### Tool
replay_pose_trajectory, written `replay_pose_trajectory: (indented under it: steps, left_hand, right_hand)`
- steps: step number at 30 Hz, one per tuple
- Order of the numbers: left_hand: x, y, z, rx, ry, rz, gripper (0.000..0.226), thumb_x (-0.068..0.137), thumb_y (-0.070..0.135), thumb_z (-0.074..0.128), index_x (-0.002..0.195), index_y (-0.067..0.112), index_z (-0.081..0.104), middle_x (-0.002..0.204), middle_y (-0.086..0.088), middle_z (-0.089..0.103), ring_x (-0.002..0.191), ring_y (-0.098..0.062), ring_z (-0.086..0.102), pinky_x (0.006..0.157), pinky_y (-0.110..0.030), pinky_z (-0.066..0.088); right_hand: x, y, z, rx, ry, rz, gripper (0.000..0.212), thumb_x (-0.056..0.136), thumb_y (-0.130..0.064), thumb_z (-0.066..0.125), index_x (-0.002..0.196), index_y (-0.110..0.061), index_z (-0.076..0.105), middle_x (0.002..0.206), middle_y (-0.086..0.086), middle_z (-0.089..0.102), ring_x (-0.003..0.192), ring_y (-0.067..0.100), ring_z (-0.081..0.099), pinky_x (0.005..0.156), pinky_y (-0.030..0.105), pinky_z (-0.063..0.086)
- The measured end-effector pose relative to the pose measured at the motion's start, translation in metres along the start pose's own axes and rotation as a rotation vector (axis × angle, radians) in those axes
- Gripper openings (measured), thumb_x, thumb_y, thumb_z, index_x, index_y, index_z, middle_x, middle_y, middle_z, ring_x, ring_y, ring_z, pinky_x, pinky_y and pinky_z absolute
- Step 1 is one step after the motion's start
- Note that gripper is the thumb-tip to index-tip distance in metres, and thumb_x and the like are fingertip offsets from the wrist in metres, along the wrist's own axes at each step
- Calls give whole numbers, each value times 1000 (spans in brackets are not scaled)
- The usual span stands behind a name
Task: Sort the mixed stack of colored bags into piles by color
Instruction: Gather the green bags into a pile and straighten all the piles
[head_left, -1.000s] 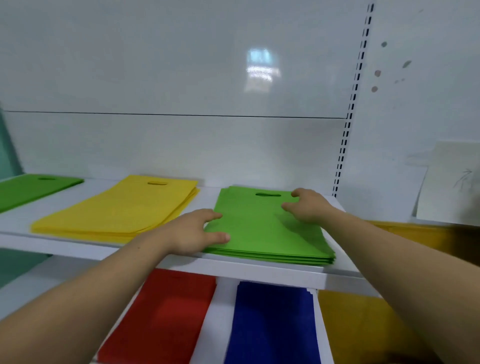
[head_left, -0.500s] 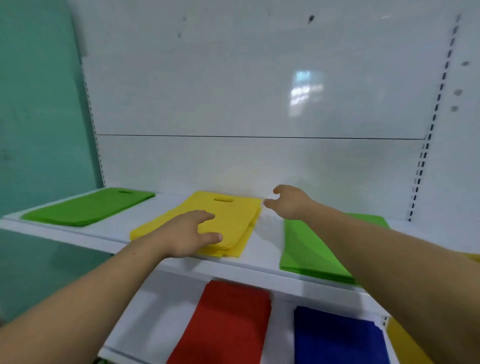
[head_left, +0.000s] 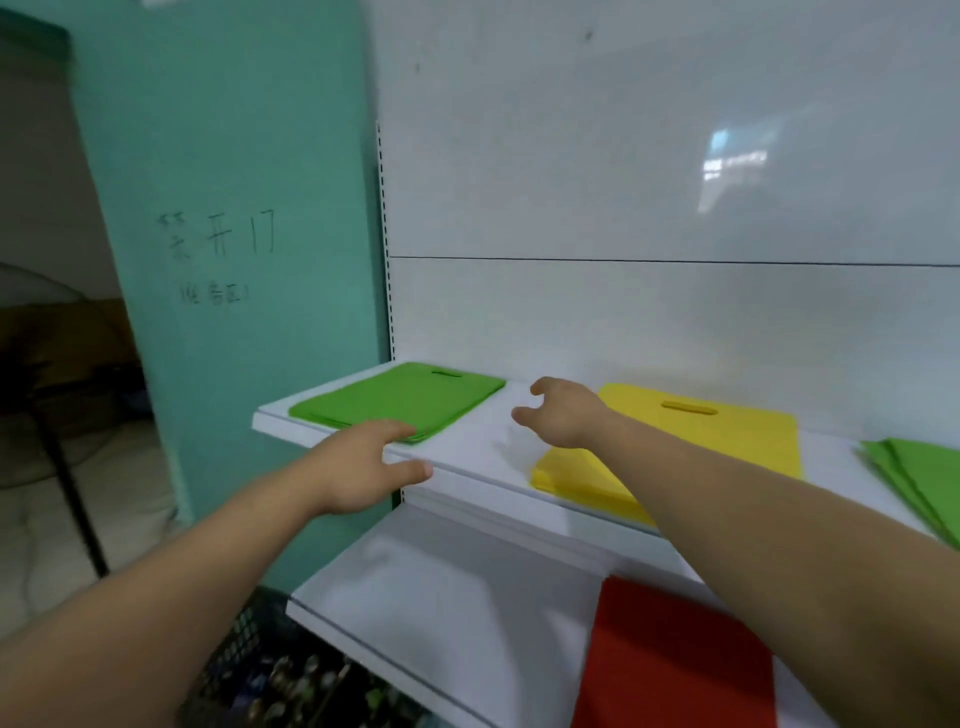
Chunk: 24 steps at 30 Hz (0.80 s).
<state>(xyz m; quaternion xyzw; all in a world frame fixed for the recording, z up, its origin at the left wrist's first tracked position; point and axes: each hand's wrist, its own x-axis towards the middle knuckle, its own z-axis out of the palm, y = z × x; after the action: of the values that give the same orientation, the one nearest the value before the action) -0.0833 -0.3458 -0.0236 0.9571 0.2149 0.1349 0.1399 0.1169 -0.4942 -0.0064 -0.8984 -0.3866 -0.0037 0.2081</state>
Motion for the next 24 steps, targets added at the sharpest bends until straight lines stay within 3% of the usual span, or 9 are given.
replay_pose_trajectory:
  steps: [10,16,19,24]
  left_hand:
    - [65,-104,-3,-30,0,-80,66,87,51,58,142,22,39,151,1,35,138,-15,33,110,-25,25]
    - [148,-154,-8,-47,-7,-116,62,86,52,58,141,25,42,150,0,38,136,-19,37,109,-30,28]
    - [186,-177,-5,-56,-16,-111,61,87,49,58,140,24,43,150,-1,37,136,-20,37,112,-33,29]
    - [230,-206,-1,104,-137,-64,65,86,44,63,144,30,36,157,-2,19,144,-19,19,117,-34,17]
  right_hand:
    - [105,-59,60,-122,-61,-3,63,98,-46,42,144,-3,33,149,16,36,135,30,37,105,31,33]
    - [174,-58,81,-165,-88,87,57,97,-51,40,132,-8,50,138,14,50,125,29,49,97,30,40]
    - [204,-53,94,-151,-56,164,69,90,-63,46,132,-8,49,134,13,54,120,30,53,95,32,42]
    - [225,-54,102,-210,-84,208,79,82,-66,56,134,-9,43,135,11,52,122,30,50,97,33,43]
